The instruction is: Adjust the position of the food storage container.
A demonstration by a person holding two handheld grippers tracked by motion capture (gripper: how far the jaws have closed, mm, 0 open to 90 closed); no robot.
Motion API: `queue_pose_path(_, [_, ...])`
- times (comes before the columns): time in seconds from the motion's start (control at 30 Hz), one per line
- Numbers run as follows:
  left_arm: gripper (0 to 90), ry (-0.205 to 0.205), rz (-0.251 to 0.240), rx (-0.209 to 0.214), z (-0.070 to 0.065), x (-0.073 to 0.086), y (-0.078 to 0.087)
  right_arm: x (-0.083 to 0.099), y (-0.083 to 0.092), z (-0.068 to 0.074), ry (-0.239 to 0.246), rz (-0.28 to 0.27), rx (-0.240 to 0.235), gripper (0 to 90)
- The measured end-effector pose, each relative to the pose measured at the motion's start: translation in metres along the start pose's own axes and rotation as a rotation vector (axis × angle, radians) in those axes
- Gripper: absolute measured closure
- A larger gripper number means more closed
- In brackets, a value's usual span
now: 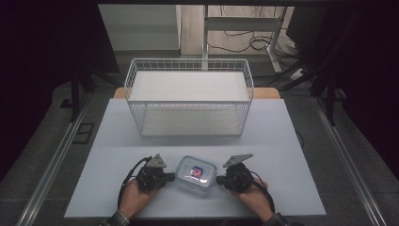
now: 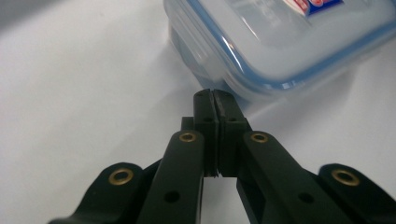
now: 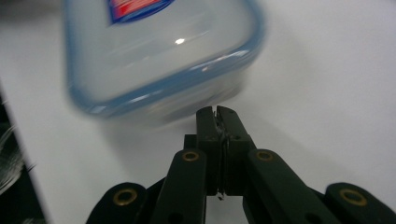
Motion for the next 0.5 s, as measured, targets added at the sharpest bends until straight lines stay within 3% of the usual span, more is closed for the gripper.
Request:
queue_pose_path(0.07, [89.0,0.024,-0.011,0.009,-0.004,0.002,0.003,-0.004,0.005,0.002,-0.006,-0.029,-0.01,88.5])
queue_pose_path(0.2, [87.4,0.049,-0.033,0.051,-0.013,0.004,0.006,-0.01,0.001,-0.004,-0.008,-0.037,0.009,88.6])
queue_pose_path(0.3, [86.4,0.025,-0.031,0.051,-0.02,0.002,0.005,-0.017,-0.006,-0.007,-0.01,-0.047,-0.002,88.5])
queue_pose_path(0.4, [86.3,-0.018,-0.006,-0.031,-0.02,0.001,0.014,-0.022,-0.009,-0.007,0.006,-0.053,0.028,88.5])
queue_pose_path(0.47, [86.7,-0.004,-0.007,-0.098,-0.01,0.004,0.021,-0.021,-0.01,-0.007,0.004,-0.05,0.024,88.5])
queue_pose_path(0.5, [87.1,0.027,-0.012,-0.106,-0.002,0.006,0.022,-0.02,-0.009,-0.006,0.002,-0.045,0.016,88.5])
Point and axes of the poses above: each handheld gripper's, and its own axes: y roughly backward along the jaws, x roughly out of its underside, z roughly to its left, the point moved 4 cm from there along -y, roughly forward along the jaws, and after that the axes turned 6 degrees about -y, right-handed, at the moved point
